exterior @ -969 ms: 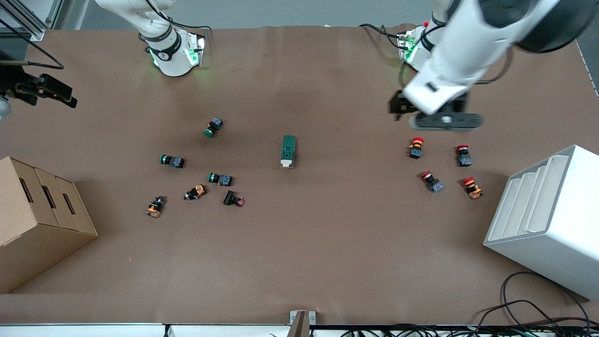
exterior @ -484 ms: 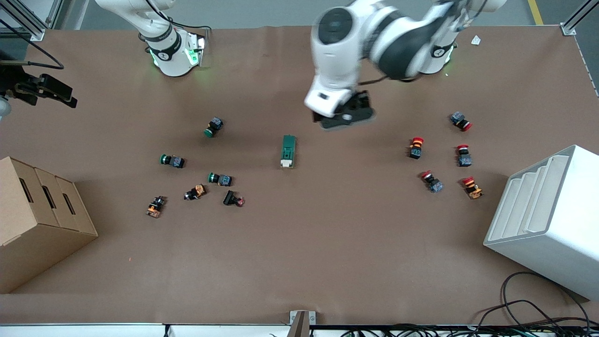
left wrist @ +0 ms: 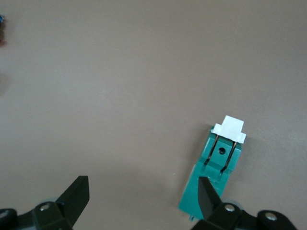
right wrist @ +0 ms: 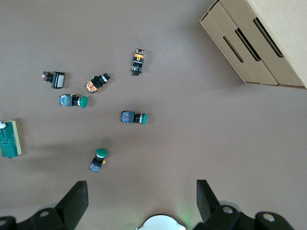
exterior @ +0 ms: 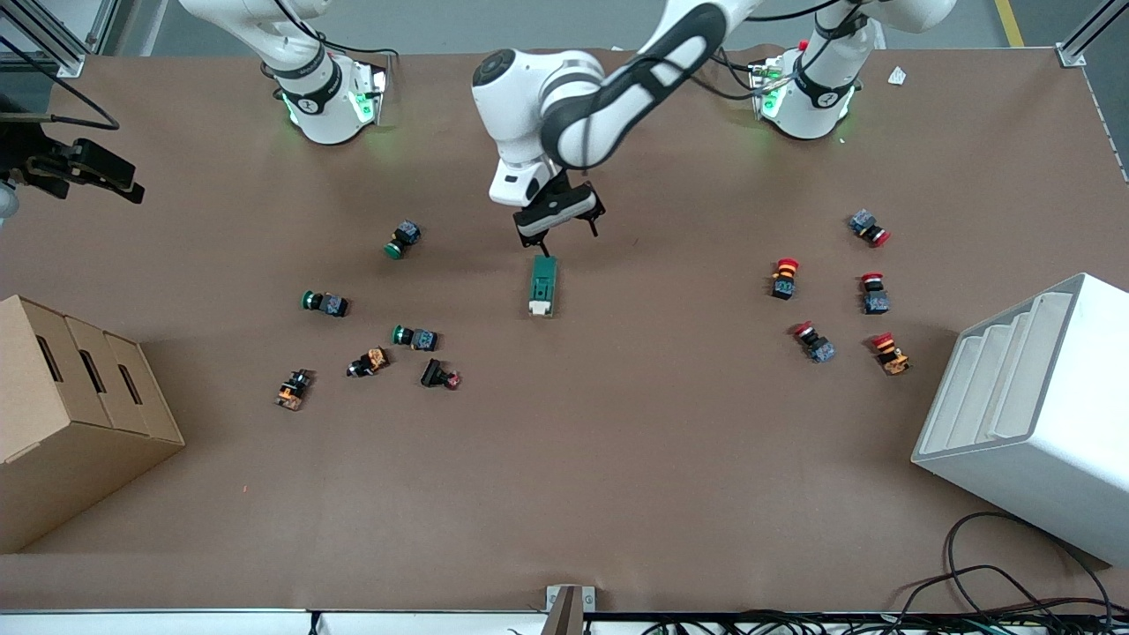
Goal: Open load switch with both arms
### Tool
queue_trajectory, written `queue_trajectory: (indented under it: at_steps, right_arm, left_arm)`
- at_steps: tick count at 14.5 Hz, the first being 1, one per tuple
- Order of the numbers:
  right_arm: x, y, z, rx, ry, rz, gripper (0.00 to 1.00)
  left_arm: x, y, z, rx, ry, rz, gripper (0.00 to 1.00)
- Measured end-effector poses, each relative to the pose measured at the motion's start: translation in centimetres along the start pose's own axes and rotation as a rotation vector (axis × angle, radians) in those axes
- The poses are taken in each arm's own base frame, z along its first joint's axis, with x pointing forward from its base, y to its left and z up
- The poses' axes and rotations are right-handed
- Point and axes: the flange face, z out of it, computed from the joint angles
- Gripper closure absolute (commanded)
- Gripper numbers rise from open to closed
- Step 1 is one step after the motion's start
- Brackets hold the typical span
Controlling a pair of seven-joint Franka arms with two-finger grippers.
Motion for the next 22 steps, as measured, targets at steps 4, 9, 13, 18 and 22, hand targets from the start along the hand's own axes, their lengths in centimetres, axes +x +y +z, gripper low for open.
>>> queue_trajectory:
  at_steps: [4, 9, 13, 18, 22]
  right_arm:
    - [0.1, 0.1, -0.1, -0.001, 0.002, 0.003, 0.00]
    - [3.6, 0.7, 2.9, -0.003, 0.012, 0.014, 0.00]
    - [7.2, 0.3, 7.3, -0.053, -0.013, -0.021, 0.00]
    - [8.9, -6.6, 12.0, -0.089, -0.079, 0.010, 0.00]
    - [8.3, -17.6, 16.2, -0.073, -0.103, 0.299, 0.00]
  left_arm:
    - [-6.0, 1.6, 3.5, -0.092, 0.196, -0.024, 0.00]
    - [-11.0, 0.0, 8.5, -0.270, 0.365, -0.050, 0.01]
    - [-12.1, 0.3, 9.9, -0.402, 0.377, 0.024, 0.02]
    - [-11.8, -0.1, 11.6, -0.380, 0.465, 0.087, 0.03]
    - [-12.3, -0.4, 12.7, -0.353, 0.525, 0.123, 0.03]
